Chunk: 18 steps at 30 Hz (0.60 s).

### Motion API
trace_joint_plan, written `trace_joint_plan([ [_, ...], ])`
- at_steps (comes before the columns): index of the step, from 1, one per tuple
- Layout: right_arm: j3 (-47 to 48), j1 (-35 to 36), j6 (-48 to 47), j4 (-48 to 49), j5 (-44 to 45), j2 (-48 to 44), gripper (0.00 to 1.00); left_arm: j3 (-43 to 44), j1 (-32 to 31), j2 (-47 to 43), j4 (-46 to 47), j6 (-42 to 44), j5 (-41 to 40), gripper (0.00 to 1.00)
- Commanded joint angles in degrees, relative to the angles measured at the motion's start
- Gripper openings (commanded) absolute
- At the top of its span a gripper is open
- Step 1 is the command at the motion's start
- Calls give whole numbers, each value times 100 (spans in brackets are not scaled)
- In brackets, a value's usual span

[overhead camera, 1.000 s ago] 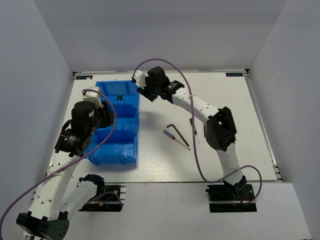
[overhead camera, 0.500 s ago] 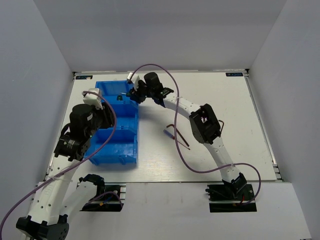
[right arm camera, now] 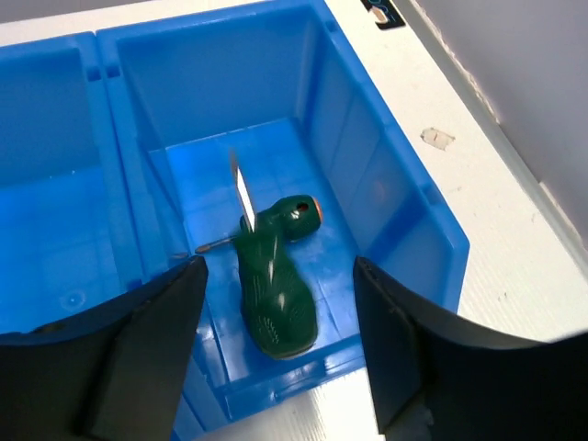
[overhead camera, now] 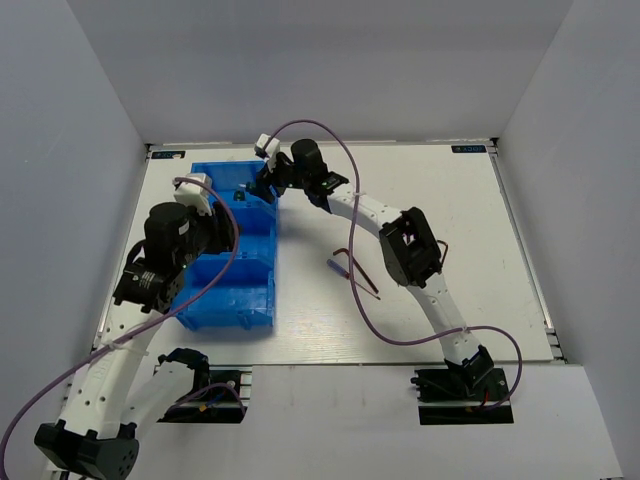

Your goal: Sort the tools into containers

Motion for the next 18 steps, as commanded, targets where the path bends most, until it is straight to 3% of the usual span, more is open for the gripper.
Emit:
trace_joint_plan([
  [1,255,-5,293,493,-164,124,76,-28,-18,63,615,228,1244,69],
  [5,176,-58,363,599,55,-33,73,-29,-18,352,811,282,2093,66],
  [7,27,-111,425,738,369,-243,64,-29,-18,660,943,282,2280,48],
  [8,-287,-172,486,765,503,-471,41,49,-18,765,1013,282,2428,16],
  [9,-412,-216,582,792,661,-604,21,50,-18,888,1014,221,2491,3],
  [10,-518,-251,635,705,1297,-927,2,129,-70,1124,1083,220,2544,0],
  [13,-406,-444,601,-1065,2493,-1527,0,269,-219,1600,1084,-8,2719,0],
  [14,-65,-654,514,-2707,2499,-1632,0,270,-281,1984,1084,-182,2772,0],
  [16,0,-813,478,-3782,2760,-1730,0,340,-422,2443,1084,-394,2773,0],
  [17,-279,-1101,452,-4962,2745,-1782,0,401,-675,2671,1084,-473,2773,0],
  [18,-430,-1191,451,-5295,2667,-2035,4,497,-834,3109,980,-718,2616,0],
])
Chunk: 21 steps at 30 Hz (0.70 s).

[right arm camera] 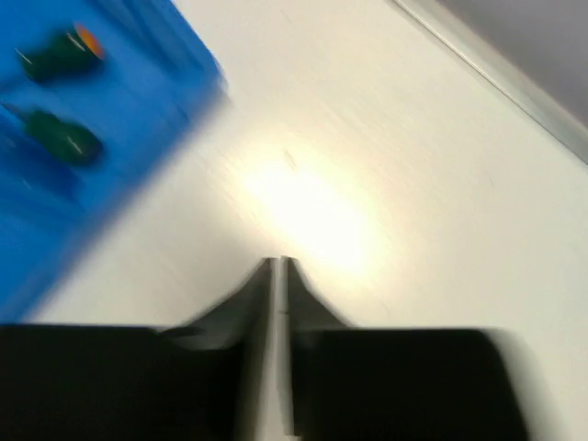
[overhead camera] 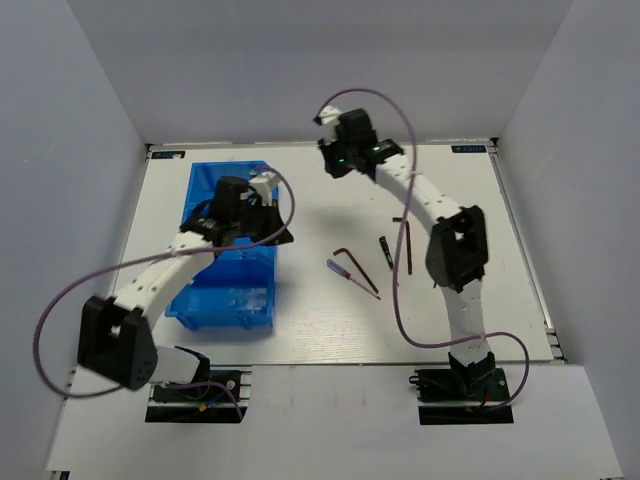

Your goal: Sort the tools into containers

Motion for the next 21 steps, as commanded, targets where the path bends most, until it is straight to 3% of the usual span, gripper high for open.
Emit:
trace_joint_plan([
  [1,-283,-580,-21,-2954,316,-750,26,399,-559,793,-79,-628,-94,0],
  [2,-1286,-885,-29,-2984,200,-1143,53,496,-874,995,-201,-768,-297,0],
  [3,-1627,-966,-195,-2967,42,-1573,72,619,-1043,1197,-368,-1240,-613,3],
  [4,-2387,-1150,-223,-3019,32,-1951,72,812,-1340,1530,-535,-1444,-1033,4],
  [5,-2700,-1221,-240,-2976,-3,-2138,72,953,-1482,1681,-746,-1708,-1316,7],
  [6,-2807,-1292,-188,-3010,31,-2383,61,1102,-1606,1831,-965,-2398,-1658,18],
  [9,-3132,-1626,162,-3133,207,-2859,28,1297,-2010,2139,-1038,-3594,-2371,38],
  [12,-3684,-1942,322,-3029,49,-3210,28,1567,-2283,2499,-1055,-4475,-2793,45],
  [15,-3967,-2145,471,-2861,-109,-3448,28,2470,-2468,3313,-1939,-5022,-3321,46],
  [17,-4100,-2259,638,-2800,-240,-3616,30,2878,-2468,3738,-2390,-5191,-3384,46],
  [21,-4389,-2373,770,-2694,-478,-3871,30,3020,-2530,4222,-2373,-5533,-3332,46],
])
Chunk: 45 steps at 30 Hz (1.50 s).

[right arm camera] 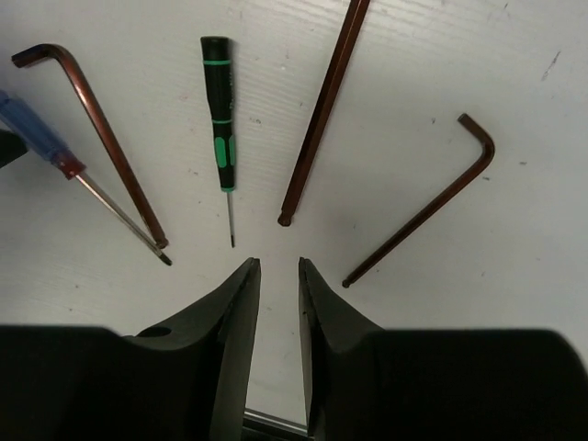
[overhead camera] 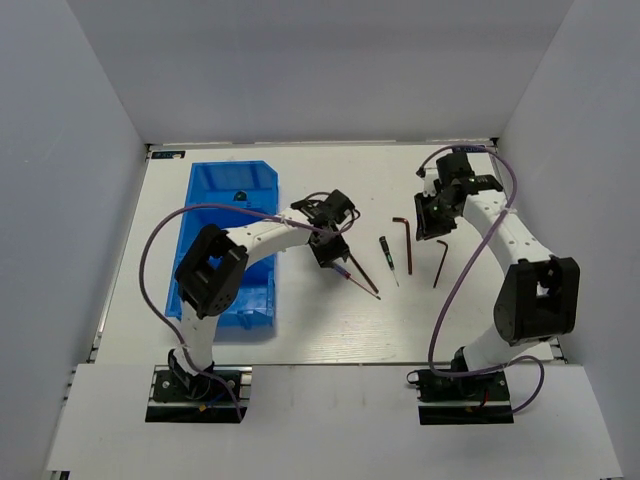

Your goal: Sort the tools into containers

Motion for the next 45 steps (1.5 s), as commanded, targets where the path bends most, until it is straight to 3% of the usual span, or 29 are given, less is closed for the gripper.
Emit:
trace_joint_plan([
  [1,-222,-74,224,202,-371,-339,30,172,-38,207,-623,-696,-368,46],
  [4,-433,-136,347,290,-424,-585,30,357,-91,392,-1018,-864,-517,45],
  [21,-776,-233,-5,378,-1074,-726,28,770,-196,947,-703,-978,-780,47],
  [27,-873,-224,4,396,-1189,-770,28,1332,-196,1385,-966,-917,-728,47],
  [39,-899,-206,4,466,-1241,-718,28,673,-311,639,132,-310,-430,44],
  [45,-908,-206,-5,439,-1259,-700,27,375,-416,244,868,-82,-315,33],
])
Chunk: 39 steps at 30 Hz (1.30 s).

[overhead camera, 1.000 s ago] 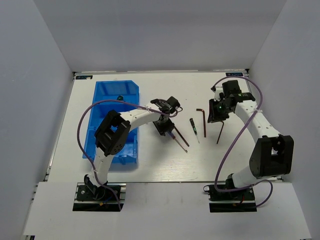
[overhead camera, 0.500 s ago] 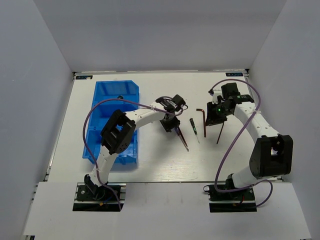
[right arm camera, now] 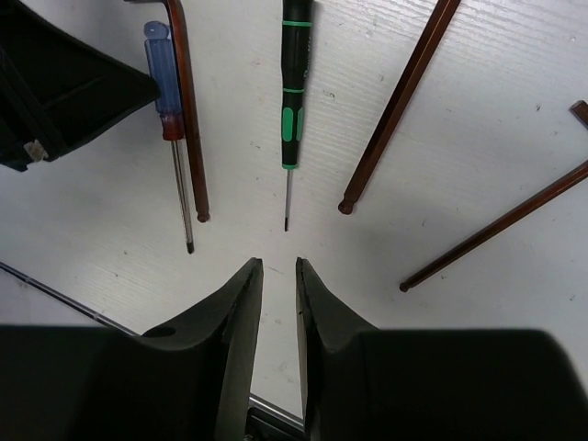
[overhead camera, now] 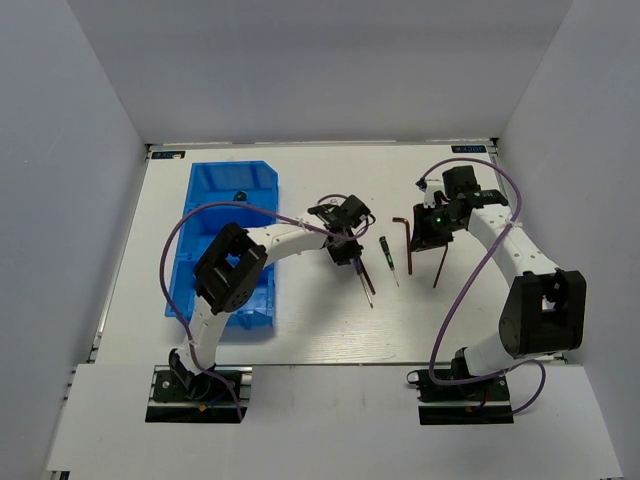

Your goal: Sort the tools into containers

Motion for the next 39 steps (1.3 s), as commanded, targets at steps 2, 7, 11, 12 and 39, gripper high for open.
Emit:
trace_joint_plan([
  [2,-40,-3,-79,51,-118,-114,27,-404,-123,-847,733,222,85,28],
  [7,-58,15,-62,50,-127,-131,27,-318,-123,-769,761,222,146,34],
  [11,-67,-3,-70,50,-127,-123,27,-317,-123,-629,813,275,199,43],
  [12,-84,32,-62,59,-127,-140,27,-256,-123,-629,813,275,199,44],
  [39,-93,-12,17,112,-136,-114,27,562,-123,356,-654,722,199,41],
])
